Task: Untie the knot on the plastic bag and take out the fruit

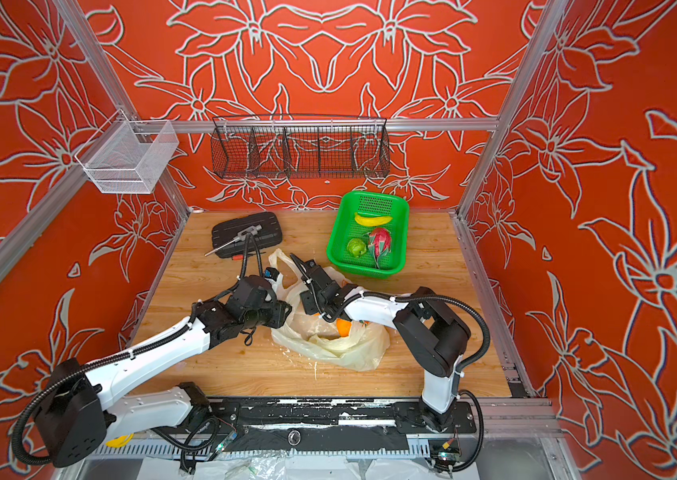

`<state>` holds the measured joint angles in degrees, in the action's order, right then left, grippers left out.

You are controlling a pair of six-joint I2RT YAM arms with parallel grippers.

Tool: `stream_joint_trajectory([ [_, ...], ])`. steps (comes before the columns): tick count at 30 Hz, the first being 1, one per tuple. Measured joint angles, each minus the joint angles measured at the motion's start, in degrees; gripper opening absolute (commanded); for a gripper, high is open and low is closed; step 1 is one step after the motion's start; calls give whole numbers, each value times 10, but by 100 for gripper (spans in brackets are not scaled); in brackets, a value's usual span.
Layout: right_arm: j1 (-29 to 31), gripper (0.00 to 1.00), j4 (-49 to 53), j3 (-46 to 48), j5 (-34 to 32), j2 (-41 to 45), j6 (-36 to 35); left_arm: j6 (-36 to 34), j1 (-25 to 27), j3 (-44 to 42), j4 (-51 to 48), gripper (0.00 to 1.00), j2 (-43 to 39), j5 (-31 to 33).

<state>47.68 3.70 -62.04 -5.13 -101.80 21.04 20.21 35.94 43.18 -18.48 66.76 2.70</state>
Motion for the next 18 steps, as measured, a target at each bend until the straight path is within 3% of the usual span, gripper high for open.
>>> stream_joint_trajectory([
  [18,1,60,18,82,70,127,17,-9,0,47,-49,62,-26,-8],
])
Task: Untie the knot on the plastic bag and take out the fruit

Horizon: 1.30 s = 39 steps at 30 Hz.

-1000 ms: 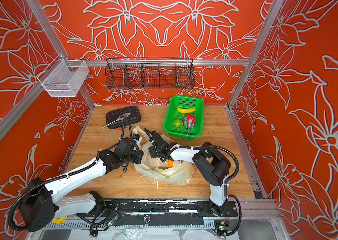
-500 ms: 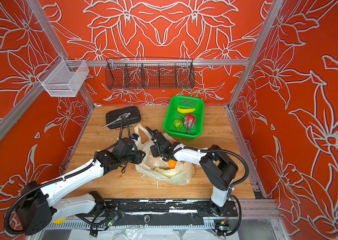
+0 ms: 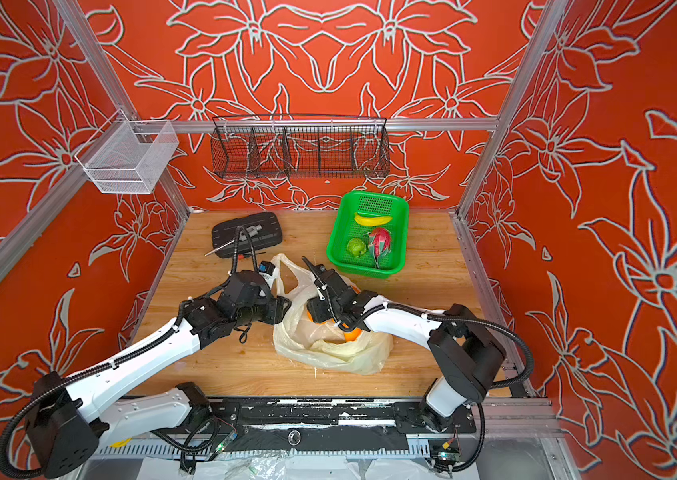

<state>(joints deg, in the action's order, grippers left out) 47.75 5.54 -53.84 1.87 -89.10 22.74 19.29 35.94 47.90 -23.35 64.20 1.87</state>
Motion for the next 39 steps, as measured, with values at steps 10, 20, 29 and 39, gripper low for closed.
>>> stream_joint_trajectory([
  [10,0,60,-1,12,13,17,10,-19,-3,34,25,28,100,-114],
  [20,4,67,-9,48,25,13,22,-21,-23,41,0,0,148,-6],
  [29,19,77,-23,63,42,-10,42,-21,-30,1,14,0,153,16],
  [39,62,87,-15,73,-4,-23,41,-9,-30,-48,34,58,72,-20],
])
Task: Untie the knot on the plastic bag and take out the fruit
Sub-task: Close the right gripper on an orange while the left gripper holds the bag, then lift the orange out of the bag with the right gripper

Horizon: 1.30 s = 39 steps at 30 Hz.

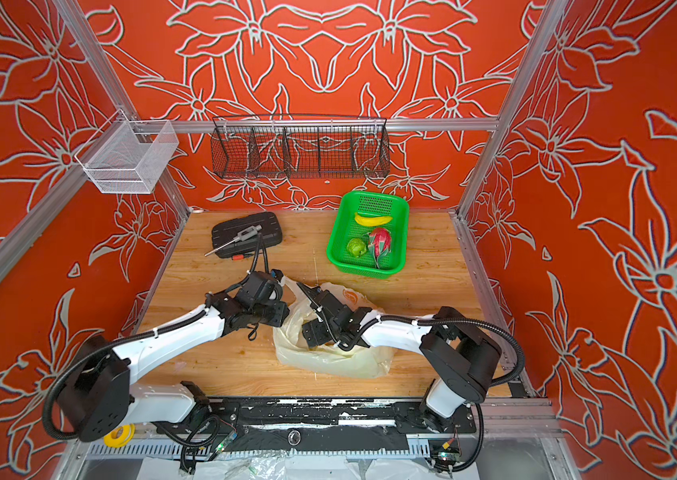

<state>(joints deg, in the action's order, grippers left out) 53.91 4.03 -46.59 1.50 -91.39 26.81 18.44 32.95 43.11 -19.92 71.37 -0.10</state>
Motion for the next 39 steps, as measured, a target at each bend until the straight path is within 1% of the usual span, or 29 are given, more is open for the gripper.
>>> stream_joint_trajectory([
  [2,4,76,2,7,-16,-2,-2,8,0,-21,0,62,-62,-7],
  [4,6,68,5,9,-24,-7,-2,17,0,-28,-3,63,-113,-14],
  [7,7,66,4,9,-28,-10,-3,34,1,-28,-10,66,-162,-31],
  [10,7,61,4,9,-28,-9,0,53,10,-28,-21,71,-184,-49],
  [13,7,58,10,10,-30,-1,6,67,40,-28,-27,72,-184,-65],
  [16,7,57,19,13,-29,20,14,75,75,-27,-27,72,-169,-75],
  [20,7,57,30,17,-29,59,27,81,103,-19,-28,73,-108,-70],
  [23,7,57,31,22,-26,95,35,81,110,-18,-31,72,-57,-59],
  [24,7,57,31,24,-25,106,38,81,111,-18,-33,71,-43,-53],
  [25,7,57,32,25,-24,116,39,80,111,-18,-34,65,-34,-47],
  [26,7,57,33,26,-23,124,41,81,112,-18,-34,58,-28,-41],
  [27,7,57,32,28,-22,134,43,81,112,-18,-34,45,-25,-35],
  [28,7,57,32,31,-20,144,46,78,113,-18,-33,35,-25,-26],
  [29,7,57,32,34,-19,152,48,81,113,-18,-32,31,-25,-20],
  [30,7,57,33,38,-14,161,51,81,113,-18,-31,29,-25,-12],
  [33,7,57,42,43,-6,188,57,74,113,-12,-34,30,-19,9],
  [39,6,57,47,43,-5,251,71,65,113,-6,-33,42,-14,31],
])
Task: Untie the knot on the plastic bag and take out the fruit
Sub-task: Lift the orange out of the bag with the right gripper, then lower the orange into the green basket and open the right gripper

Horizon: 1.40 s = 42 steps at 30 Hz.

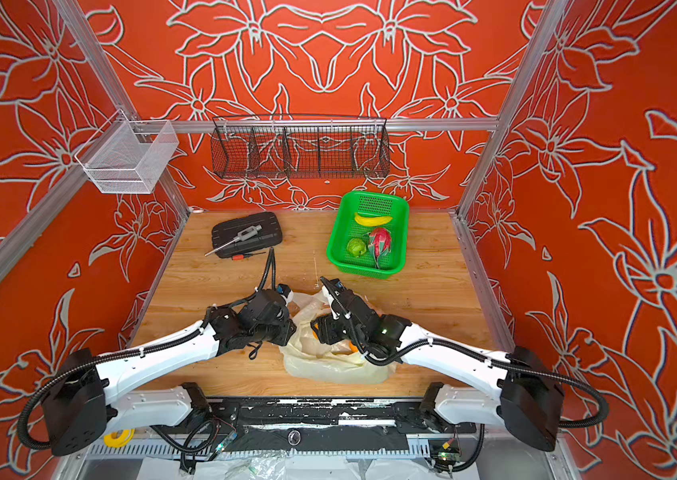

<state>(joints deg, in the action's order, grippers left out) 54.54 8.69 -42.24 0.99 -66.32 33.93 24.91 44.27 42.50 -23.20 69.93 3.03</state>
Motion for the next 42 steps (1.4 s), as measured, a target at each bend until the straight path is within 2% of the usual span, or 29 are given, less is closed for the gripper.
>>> stream_joint_trajectory([
  [5,-18,58,-7,-8,-6,38,9,-7,0,2,-4,41,0,21],
  [13,-62,58,-30,-38,21,27,23,-28,0,2,-8,42,0,39],
  [20,-127,57,-20,-71,29,-1,37,-53,-1,2,-7,50,-2,49],
  [24,-179,57,-15,-129,20,-47,23,-60,-1,0,-8,57,-28,51],
  [31,-259,56,-1,-243,13,-178,-21,-71,-1,2,-10,67,-108,50],
  [38,-314,55,25,-366,14,-313,-62,-76,-1,19,-18,84,-160,30],
  [42,-336,55,29,-422,15,-381,-73,-72,-1,28,-16,96,-186,24],
])
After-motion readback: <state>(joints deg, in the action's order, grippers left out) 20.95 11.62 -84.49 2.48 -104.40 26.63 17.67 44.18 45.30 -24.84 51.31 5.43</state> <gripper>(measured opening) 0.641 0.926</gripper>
